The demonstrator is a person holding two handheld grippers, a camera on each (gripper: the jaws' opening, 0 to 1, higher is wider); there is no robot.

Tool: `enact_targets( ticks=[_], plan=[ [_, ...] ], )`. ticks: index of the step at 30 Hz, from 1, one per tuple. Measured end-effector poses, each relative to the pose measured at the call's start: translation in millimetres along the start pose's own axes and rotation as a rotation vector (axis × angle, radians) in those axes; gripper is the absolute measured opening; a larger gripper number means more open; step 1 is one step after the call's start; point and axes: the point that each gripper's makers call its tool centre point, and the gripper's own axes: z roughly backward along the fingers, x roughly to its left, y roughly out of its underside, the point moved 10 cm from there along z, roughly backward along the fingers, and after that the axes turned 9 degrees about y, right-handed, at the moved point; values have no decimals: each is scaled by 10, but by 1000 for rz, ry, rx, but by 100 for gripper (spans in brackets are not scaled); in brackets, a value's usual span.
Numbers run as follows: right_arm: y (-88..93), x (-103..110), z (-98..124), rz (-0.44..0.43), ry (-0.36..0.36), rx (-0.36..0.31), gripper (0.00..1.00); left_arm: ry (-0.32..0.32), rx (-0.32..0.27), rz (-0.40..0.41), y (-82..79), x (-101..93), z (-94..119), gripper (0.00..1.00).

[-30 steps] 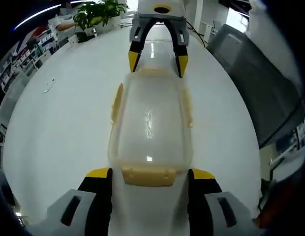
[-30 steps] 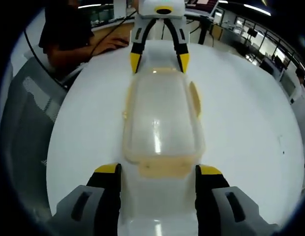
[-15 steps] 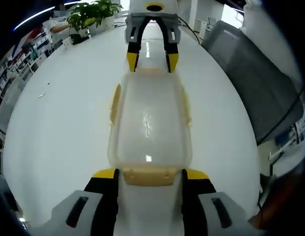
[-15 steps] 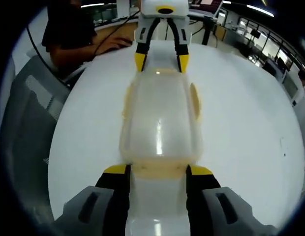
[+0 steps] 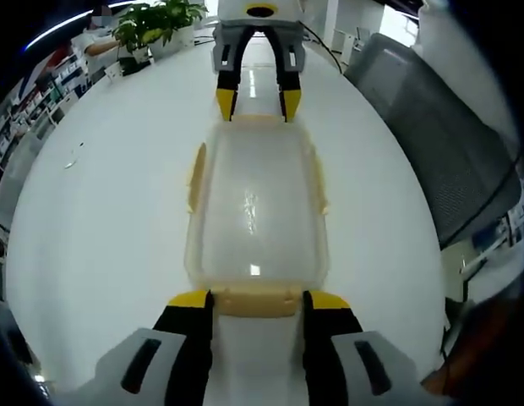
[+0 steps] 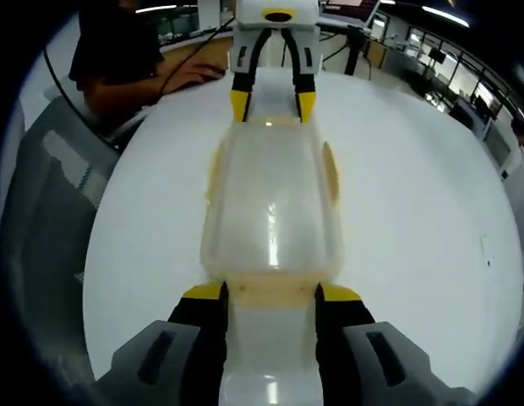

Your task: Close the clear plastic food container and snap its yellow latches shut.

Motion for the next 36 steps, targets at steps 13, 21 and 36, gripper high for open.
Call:
enact_targets(
  ticks=[13, 21, 36],
  plan=[
    [-10, -1, -4, -4, -1, 12, 37, -2, 5, 9, -11, -10, 3, 33],
    [-14, -12, -11, 4, -2, 19, 36, -2, 15, 15, -32, -11, 4, 33],
    [-219, -24, 368, 46, -14, 21, 36, -9, 72, 24, -235, -157, 354, 33]
  ],
)
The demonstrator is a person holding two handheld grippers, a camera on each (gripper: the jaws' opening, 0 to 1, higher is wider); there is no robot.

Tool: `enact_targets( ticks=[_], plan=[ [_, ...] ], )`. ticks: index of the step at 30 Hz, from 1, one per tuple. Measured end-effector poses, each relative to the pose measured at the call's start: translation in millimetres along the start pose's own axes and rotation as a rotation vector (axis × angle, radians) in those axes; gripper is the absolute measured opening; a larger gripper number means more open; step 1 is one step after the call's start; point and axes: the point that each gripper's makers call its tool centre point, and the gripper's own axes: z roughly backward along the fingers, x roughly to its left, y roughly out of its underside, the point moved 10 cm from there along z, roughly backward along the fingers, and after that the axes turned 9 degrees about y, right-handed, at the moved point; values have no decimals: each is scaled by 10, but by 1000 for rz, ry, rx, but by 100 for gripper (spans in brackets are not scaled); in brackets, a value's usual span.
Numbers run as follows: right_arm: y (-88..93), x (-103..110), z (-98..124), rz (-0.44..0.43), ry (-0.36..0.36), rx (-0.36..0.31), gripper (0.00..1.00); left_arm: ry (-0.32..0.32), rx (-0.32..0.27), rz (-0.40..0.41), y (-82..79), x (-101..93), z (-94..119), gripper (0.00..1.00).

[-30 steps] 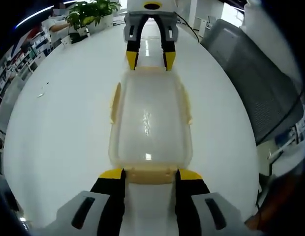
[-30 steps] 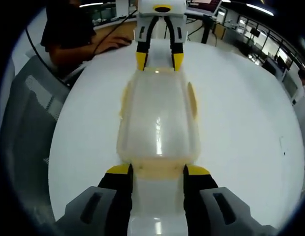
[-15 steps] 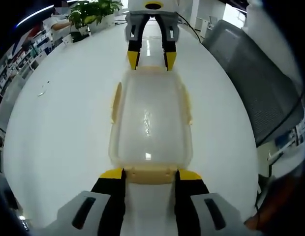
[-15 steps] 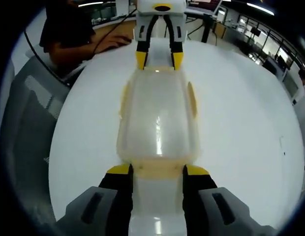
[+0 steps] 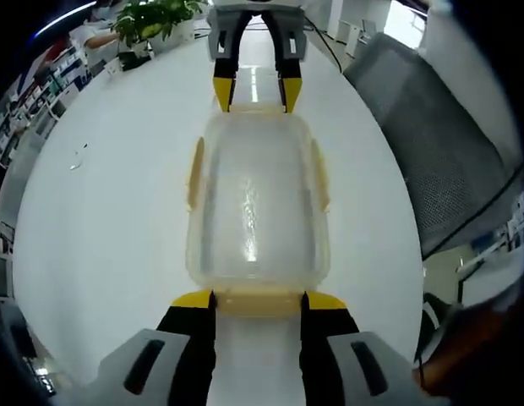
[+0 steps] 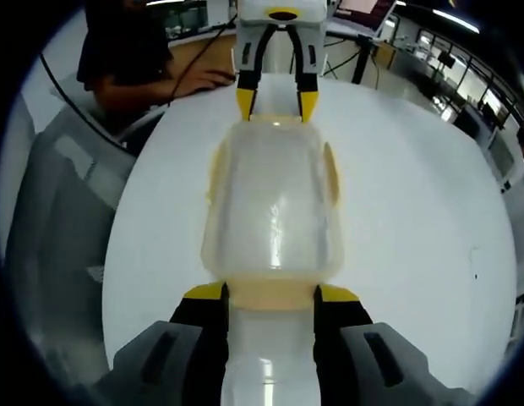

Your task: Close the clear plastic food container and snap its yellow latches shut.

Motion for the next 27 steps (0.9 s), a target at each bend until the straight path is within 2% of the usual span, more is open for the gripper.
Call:
enact_targets(
  ticks=[7, 13, 19, 27],
  plan=[
    [-70, -33, 279, 25, 1, -15, 36, -20, 6, 11, -178, -99, 259, 32],
    [-52, -56, 509, 37, -4, -28, 36, -34, 1, 28, -366, -174, 428, 32],
    [69, -64, 724, 54, -18, -45, 36, -45, -3, 36, -596, -257, 492, 32],
    [324, -87, 936, 62, -23, -37, 36, -51, -14, 46, -938, -264, 406, 32]
  ],
)
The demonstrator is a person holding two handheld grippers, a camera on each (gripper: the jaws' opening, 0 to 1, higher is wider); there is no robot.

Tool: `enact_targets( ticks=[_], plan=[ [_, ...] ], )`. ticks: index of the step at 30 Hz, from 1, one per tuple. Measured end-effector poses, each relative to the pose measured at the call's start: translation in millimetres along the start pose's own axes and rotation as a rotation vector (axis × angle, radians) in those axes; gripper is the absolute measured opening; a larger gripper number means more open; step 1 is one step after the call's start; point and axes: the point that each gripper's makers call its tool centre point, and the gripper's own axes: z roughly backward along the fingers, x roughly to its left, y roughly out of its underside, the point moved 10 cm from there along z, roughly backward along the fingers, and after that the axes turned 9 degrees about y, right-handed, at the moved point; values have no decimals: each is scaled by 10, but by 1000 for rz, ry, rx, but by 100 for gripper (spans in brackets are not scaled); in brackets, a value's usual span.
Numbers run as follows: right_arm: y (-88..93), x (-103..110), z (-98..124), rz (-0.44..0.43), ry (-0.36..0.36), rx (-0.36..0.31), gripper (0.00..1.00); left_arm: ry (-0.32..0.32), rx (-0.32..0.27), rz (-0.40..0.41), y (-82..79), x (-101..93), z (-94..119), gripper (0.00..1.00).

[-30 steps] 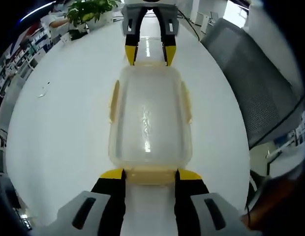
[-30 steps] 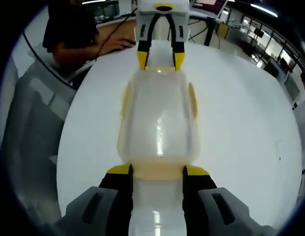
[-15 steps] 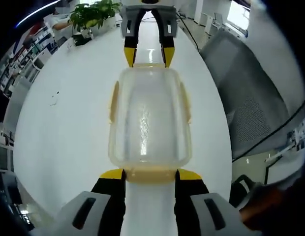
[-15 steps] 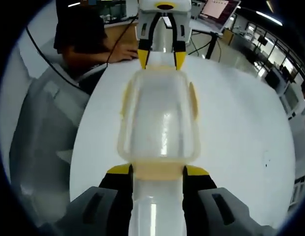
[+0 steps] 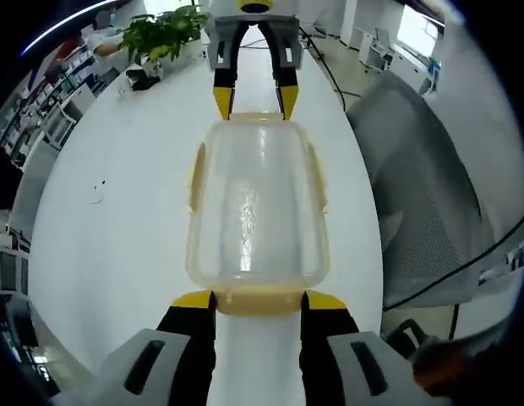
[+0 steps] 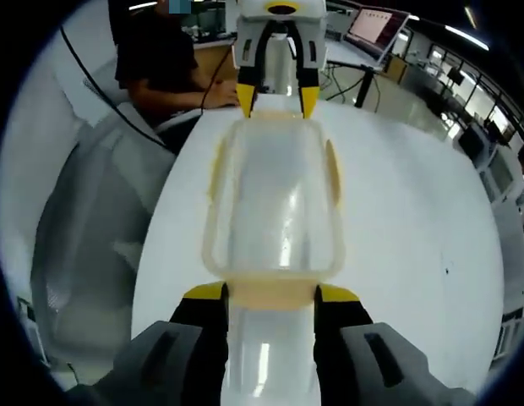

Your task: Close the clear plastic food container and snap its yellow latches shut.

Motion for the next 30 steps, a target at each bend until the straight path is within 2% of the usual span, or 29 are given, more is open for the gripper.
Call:
enact_targets(
  ticks=[12, 13, 14, 30],
  plan=[
    [491, -92, 263, -29, 31, 11, 36, -22, -20, -27, -469, 164, -192, 32],
    [535, -88, 290, -31, 33, 13, 36, -22, -20, -31, -517, 182, -223, 32],
    [669, -69, 364, -38, 39, 19, 36, -16, -23, -42, -654, 240, -331, 32],
    [1233, 35, 509, -41, 42, 56, 36, 7, -38, -69, -1145, 275, -728, 33]
  ],
)
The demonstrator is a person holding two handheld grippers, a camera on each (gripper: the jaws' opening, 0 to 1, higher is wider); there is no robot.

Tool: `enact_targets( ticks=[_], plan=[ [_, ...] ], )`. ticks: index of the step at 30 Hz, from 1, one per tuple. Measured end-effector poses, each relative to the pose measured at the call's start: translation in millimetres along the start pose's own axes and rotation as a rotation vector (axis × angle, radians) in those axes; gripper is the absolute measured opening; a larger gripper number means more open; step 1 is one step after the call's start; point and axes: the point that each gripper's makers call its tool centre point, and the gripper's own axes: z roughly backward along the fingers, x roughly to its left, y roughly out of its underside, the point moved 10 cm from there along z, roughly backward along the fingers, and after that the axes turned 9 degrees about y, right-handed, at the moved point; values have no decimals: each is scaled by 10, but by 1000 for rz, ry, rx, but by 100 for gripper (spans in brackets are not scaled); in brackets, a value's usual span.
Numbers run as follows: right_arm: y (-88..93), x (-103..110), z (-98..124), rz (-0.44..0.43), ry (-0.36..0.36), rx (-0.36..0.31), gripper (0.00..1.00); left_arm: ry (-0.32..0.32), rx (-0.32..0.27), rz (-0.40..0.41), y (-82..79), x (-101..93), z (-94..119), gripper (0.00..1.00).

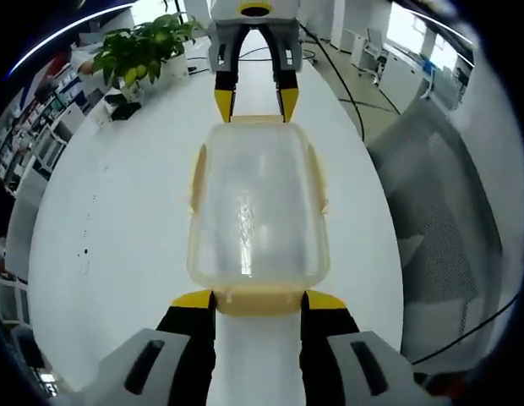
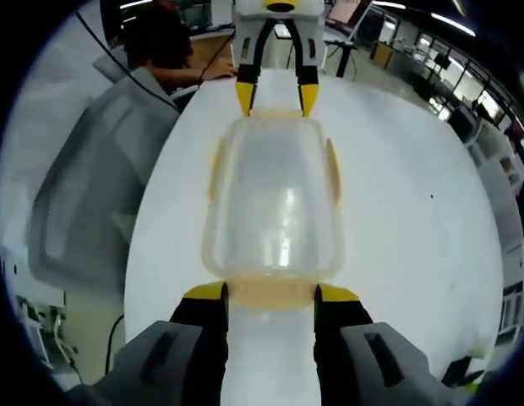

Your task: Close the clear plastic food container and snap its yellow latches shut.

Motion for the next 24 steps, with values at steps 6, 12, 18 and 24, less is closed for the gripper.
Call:
enact_targets(
  ticks=[6, 12, 18, 24],
  plan=[
    [157, -19, 17, 9, -6, 17, 36, 1, 10, -5, -113, 11, -152, 33],
    [235, -36, 23, 7, -5, 31, 36, 4, 11, -13, -166, 56, -238, 33],
    [272, -83, -7, 6, -9, 39, 36, 6, 13, -17, -165, 96, -280, 33],
    [303, -87, -56, 10, -21, 49, 36, 15, 14, -19, -153, 99, -315, 33]
  ],
)
